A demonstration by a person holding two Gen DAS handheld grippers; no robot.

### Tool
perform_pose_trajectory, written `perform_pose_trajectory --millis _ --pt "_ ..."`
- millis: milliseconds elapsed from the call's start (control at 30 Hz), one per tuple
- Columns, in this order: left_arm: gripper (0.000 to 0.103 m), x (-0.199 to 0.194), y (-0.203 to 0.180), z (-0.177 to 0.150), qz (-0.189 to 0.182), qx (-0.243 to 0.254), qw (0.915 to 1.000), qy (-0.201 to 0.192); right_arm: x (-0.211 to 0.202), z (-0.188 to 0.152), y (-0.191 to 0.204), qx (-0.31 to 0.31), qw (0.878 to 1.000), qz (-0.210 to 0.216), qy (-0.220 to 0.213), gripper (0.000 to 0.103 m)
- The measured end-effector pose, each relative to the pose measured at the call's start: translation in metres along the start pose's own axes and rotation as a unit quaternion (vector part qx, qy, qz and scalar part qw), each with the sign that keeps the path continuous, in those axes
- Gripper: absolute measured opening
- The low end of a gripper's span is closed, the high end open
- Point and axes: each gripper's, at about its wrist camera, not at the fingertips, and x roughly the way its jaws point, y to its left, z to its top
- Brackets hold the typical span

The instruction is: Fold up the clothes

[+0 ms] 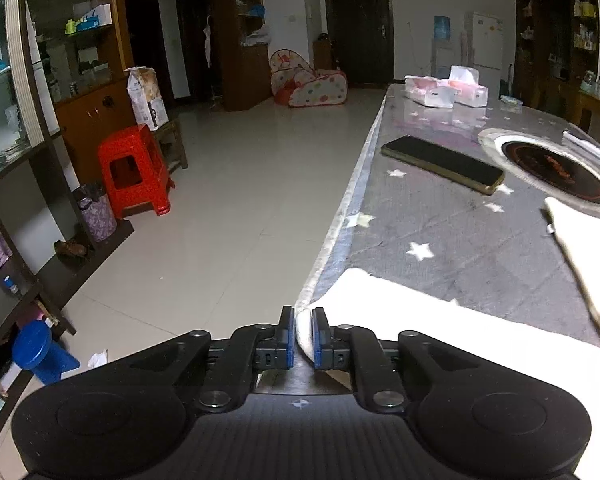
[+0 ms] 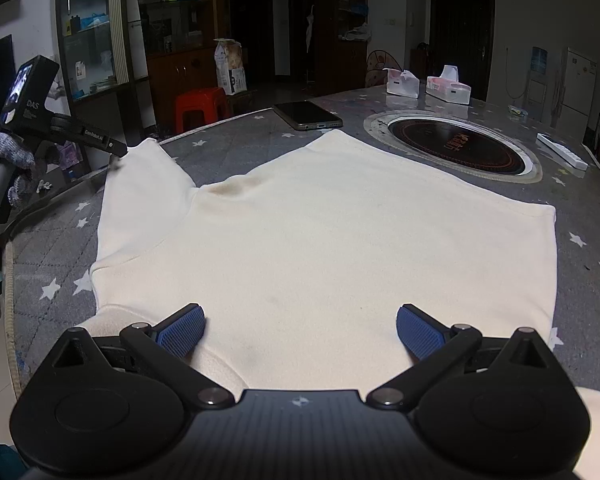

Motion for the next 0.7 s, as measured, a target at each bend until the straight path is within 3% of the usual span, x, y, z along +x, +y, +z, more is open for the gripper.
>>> perform_pose_trajectory --millis 167,333,467,700 --pt "0.045 -0.017 -0.014 0.001 -0.021 0.007 0.9997 -0.009 0.000 0.000 0.000 0.000 1.000 0.000 0.000 0.103" --pt "0.057 -0.032 -0.033 -0.002 -0.051 0.013 0.9986 -0.005 0.001 0.000 0.000 0.000 1.000 0.000 0.000 0.103" --pt "0.072 -0.044 -0.047 -0.004 -0.069 0.012 0.9975 -0.003 0.001 0.000 0.000 0.000 1.000 0.000 0.000 0.103" --pt "0.084 -0.062 -0.076 -0.009 -0.098 0.023 0.9948 -0.012 0.002 0.001 0.000 -0.001 1.000 -0.001 0.001 0.103"
